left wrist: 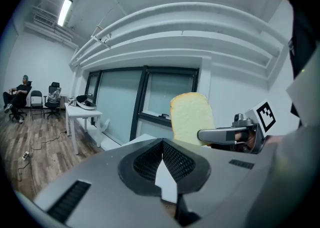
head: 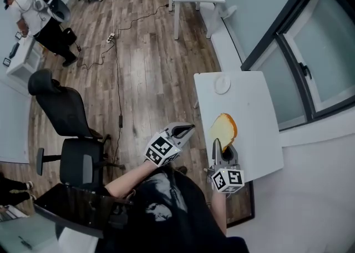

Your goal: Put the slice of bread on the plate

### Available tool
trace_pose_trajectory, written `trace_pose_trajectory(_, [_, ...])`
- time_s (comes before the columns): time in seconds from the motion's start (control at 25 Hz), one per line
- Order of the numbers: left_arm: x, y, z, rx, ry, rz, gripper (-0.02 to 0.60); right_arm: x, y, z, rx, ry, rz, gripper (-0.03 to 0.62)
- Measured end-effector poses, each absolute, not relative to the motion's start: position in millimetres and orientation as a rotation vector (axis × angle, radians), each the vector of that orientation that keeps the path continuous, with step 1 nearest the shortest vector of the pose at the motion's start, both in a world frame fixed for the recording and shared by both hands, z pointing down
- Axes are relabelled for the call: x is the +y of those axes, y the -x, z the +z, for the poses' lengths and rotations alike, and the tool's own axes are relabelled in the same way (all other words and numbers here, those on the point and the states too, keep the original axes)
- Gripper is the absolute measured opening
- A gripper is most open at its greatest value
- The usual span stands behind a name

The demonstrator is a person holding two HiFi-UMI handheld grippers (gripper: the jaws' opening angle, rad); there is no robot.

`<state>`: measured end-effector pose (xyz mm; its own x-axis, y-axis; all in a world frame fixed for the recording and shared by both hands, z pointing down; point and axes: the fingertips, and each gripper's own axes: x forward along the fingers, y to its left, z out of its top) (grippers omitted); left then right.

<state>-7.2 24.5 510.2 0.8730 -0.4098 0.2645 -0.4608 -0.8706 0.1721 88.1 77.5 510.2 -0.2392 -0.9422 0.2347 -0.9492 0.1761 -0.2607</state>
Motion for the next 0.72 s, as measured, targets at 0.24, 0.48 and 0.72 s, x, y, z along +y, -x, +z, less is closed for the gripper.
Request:
trace_pose_trajectory(0.24, [-28,18,514,-0.604,-2.825,0.307,0.005,31,-78,514,-2.338,-1.979,0.538,0.098])
trace_pose_trajectory(0.48, [-60,22,527,-0.541,-2.804,0.323,0.005,9,-75,529,-2.262,-2.018,0.603,0.098])
trace_pose_trajectory(0.72, [-93,6,542,-0.533,-2.77,0.345,0.003,-25,-95,546,-2.22,-2.01,0.654,0.098])
